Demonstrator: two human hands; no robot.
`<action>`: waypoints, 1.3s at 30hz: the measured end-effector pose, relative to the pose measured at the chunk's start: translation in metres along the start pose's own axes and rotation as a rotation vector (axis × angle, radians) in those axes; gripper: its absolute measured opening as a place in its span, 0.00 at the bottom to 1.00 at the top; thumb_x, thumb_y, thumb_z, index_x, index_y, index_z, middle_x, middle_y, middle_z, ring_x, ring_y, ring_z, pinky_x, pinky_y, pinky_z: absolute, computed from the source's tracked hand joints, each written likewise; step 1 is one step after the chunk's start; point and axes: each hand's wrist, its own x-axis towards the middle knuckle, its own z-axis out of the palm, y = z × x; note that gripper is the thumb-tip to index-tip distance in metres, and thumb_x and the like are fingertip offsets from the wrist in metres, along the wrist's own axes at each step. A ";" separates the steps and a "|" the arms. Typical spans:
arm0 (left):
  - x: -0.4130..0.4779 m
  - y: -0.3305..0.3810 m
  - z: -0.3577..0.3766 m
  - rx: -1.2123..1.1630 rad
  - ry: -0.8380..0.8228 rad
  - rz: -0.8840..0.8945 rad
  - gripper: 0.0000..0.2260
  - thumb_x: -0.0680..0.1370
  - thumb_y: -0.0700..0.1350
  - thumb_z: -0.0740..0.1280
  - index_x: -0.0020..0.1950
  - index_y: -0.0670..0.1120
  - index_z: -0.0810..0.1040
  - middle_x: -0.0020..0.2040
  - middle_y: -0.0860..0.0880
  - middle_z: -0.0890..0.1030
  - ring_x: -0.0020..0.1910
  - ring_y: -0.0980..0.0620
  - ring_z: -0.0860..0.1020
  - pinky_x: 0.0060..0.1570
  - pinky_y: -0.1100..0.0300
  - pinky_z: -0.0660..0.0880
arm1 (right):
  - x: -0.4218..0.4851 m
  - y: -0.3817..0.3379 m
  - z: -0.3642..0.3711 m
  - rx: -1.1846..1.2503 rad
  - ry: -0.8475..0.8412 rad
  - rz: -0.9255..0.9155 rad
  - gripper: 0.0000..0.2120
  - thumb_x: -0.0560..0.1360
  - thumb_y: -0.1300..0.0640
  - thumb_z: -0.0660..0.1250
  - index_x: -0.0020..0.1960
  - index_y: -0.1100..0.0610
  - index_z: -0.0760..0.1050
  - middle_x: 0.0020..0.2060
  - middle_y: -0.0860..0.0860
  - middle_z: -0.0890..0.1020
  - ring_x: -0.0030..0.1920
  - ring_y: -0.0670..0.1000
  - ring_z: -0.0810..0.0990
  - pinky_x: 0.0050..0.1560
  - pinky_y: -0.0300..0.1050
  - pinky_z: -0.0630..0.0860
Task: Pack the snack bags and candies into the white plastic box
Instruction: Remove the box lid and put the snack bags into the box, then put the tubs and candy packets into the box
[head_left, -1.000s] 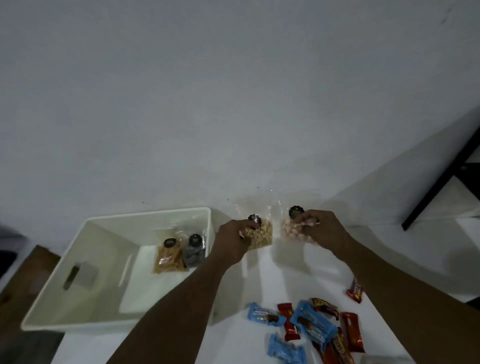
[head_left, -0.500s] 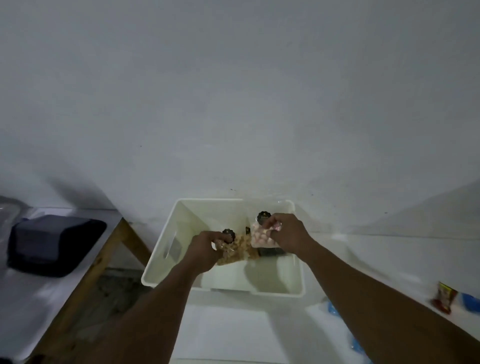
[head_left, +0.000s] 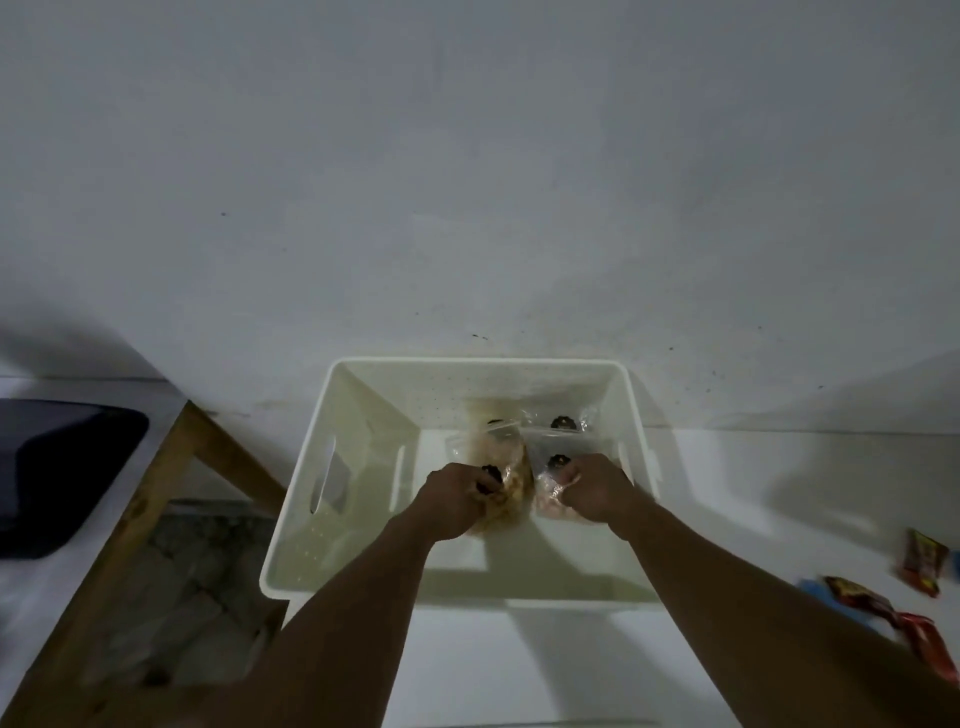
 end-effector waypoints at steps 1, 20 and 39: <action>0.001 0.000 0.001 0.001 -0.005 -0.009 0.17 0.74 0.35 0.66 0.57 0.51 0.85 0.59 0.49 0.82 0.54 0.49 0.80 0.44 0.67 0.74 | -0.001 -0.002 -0.001 -0.023 -0.001 -0.001 0.07 0.72 0.67 0.65 0.44 0.60 0.82 0.42 0.51 0.79 0.46 0.51 0.77 0.48 0.45 0.76; -0.113 0.152 0.023 -0.016 0.376 0.155 0.07 0.74 0.47 0.71 0.51 0.51 0.84 0.46 0.51 0.81 0.47 0.51 0.80 0.46 0.64 0.71 | -0.164 0.054 -0.124 0.422 0.107 -0.123 0.05 0.73 0.60 0.68 0.46 0.60 0.81 0.42 0.55 0.83 0.38 0.52 0.80 0.37 0.45 0.73; -0.239 0.196 0.335 -0.278 -0.348 -0.207 0.12 0.70 0.37 0.74 0.52 0.48 0.86 0.32 0.49 0.79 0.28 0.54 0.73 0.26 0.64 0.69 | -0.293 0.368 -0.045 0.241 -0.085 0.119 0.02 0.70 0.61 0.71 0.41 0.56 0.82 0.40 0.50 0.84 0.34 0.46 0.77 0.27 0.37 0.73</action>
